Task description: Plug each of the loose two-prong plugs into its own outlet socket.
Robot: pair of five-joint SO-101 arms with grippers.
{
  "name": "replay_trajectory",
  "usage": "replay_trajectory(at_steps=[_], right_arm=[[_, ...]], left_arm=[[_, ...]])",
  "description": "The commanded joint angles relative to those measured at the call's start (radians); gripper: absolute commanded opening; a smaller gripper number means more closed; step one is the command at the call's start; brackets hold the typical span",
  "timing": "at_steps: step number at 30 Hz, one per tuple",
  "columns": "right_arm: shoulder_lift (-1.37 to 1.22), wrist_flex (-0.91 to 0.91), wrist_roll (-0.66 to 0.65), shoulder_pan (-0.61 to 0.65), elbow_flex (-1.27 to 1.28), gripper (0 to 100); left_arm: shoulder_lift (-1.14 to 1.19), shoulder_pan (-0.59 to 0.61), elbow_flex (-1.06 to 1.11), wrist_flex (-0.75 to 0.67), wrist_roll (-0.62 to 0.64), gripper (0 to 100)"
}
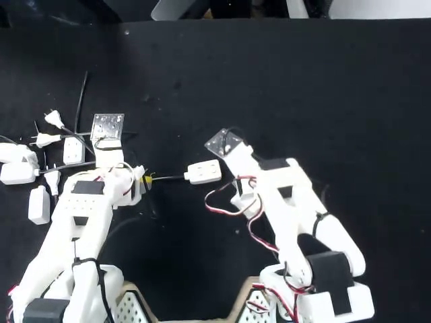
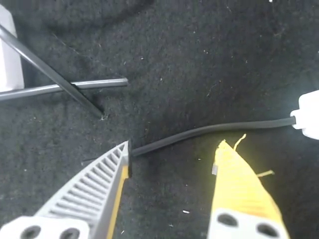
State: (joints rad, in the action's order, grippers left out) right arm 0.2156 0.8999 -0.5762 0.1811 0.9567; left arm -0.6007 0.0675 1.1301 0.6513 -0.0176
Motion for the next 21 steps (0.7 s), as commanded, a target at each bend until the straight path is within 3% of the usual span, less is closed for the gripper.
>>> replay_trajectory(at_steps=[1,6,15,21], right_arm=[[0.03,-0.015,-0.006,-0.012,0.002,9.3],[0.027,-0.084,0.069,-0.008,-0.035,9.3],[0.027,-0.114,0.071,-0.008,-0.03,8.8],[0.044,-0.11,0.074,-0.014,-0.002,0.8]], left_arm=[[-0.011,-0.008,-0.005,-0.014,0.011,27],[-0.011,-0.008,-0.005,-0.014,0.011,27],[-0.011,-0.01,-0.005,-0.015,0.083,27],[-0.011,-0.01,-0.005,-0.015,0.084,27]])
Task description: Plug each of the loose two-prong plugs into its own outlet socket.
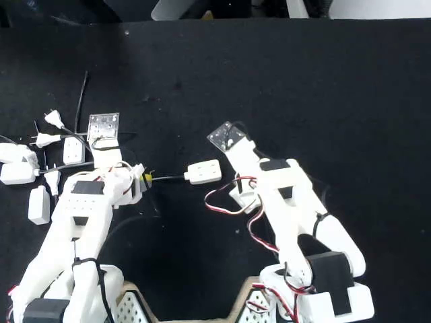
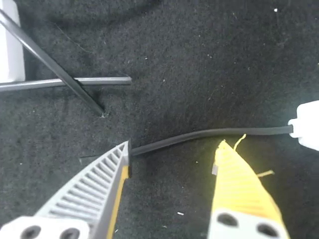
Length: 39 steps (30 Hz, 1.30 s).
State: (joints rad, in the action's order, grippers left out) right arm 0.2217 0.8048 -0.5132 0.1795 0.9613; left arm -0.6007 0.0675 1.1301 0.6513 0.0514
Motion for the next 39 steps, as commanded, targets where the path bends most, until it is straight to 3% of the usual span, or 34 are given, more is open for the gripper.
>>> replay_trajectory(at_steps=[1,5,13,19,27,31,39], right_arm=[[0.058,-0.003,0.009,-0.012,-0.012,1.1],[0.209,0.109,0.015,0.031,-0.042,1.0],[0.562,0.141,0.087,0.328,0.019,1.0],[0.607,-0.092,0.172,0.519,0.157,1.0],[0.567,-0.35,0.209,0.572,0.286,1.0],[0.585,-0.364,0.284,0.591,0.274,1.0],[0.633,-0.358,0.282,0.664,0.272,1.0]], left_arm=[[-0.011,-0.01,-0.005,-0.009,0.018,27],[-0.055,-0.01,-0.004,0.012,0.02,27],[-0.465,-0.008,0.166,0.049,0.02,27],[-0.825,0.001,0.312,0.055,0.064,27],[-1.226,-0.01,0.374,0.276,0.071,27],[-1.204,-0.018,0.377,0.273,0.069,27],[-1.212,-0.097,0.381,0.276,0.06,27]])
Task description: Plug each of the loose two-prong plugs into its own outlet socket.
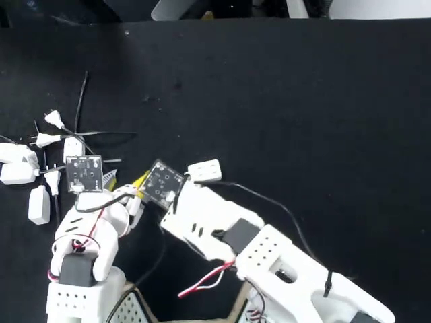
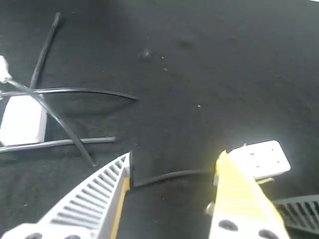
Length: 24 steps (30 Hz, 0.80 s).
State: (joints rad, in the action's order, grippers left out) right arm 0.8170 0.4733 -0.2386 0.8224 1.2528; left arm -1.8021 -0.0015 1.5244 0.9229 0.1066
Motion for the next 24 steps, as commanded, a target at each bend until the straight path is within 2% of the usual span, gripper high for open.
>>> replay_trajectory(at_steps=[1,12,24], right_arm=[[0.042,-0.026,0.008,0.018,-0.019,1.0],[0.275,0.146,0.008,0.005,-0.077,1.0],[0.321,0.146,0.012,0.005,-0.044,1.0]], left_arm=[[-0.011,-0.03,-0.012,0.006,0.003,27],[-0.012,-0.022,0.013,0.003,-0.037,27],[-0.012,-0.022,0.015,0.003,-0.034,27]])
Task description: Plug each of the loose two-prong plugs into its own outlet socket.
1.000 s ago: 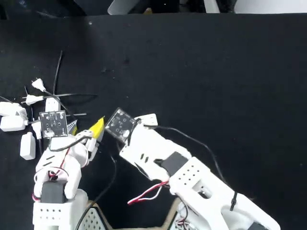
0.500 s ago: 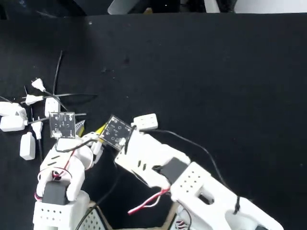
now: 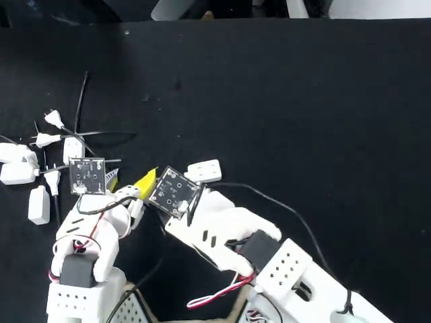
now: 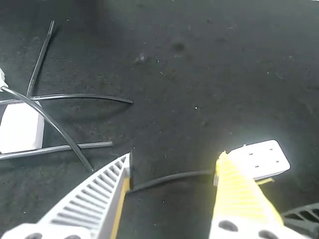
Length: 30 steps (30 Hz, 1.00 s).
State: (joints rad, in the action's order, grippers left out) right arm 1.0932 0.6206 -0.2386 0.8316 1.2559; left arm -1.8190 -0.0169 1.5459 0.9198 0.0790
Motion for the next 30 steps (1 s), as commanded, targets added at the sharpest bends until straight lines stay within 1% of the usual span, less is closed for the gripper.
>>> replay_trajectory(at_steps=[1,6,9,12,15,19,21,25,30], right_arm=[[0.045,-0.002,0.014,-0.005,-0.047,1.0],[0.045,-0.002,0.015,-0.017,-0.053,1.0],[0.044,0.011,0.017,-0.057,-0.053,1.0],[0.044,0.086,0.018,-0.115,-0.065,1.0],[0.044,0.17,0.018,-0.187,-0.101,1.0],[0.044,0.265,0.064,-0.29,-0.173,1.0],[0.044,0.308,0.074,-0.318,-0.214,1.0],[0.044,0.39,0.074,-0.327,-0.289,1.0],[-0.031,0.423,0.074,-0.327,-0.354,1.0]], left_arm=[[0.005,-0.007,-0.007,0.006,-0.008,27],[0.005,-0.007,-0.007,0.006,-0.003,27],[0.005,-0.007,-0.013,0.003,-0.006,27],[0.006,-0.004,-0.053,-0.005,-0.009,27],[0.014,0.03,-0.097,0.0,-0.009,27],[0.014,0.042,-0.153,0.06,-0.012,27],[0.014,0.045,-0.163,0.075,-0.052,27],[0.015,0.044,-0.133,0.072,-0.08,27],[0.015,0.047,-0.12,0.078,-0.08,27]])
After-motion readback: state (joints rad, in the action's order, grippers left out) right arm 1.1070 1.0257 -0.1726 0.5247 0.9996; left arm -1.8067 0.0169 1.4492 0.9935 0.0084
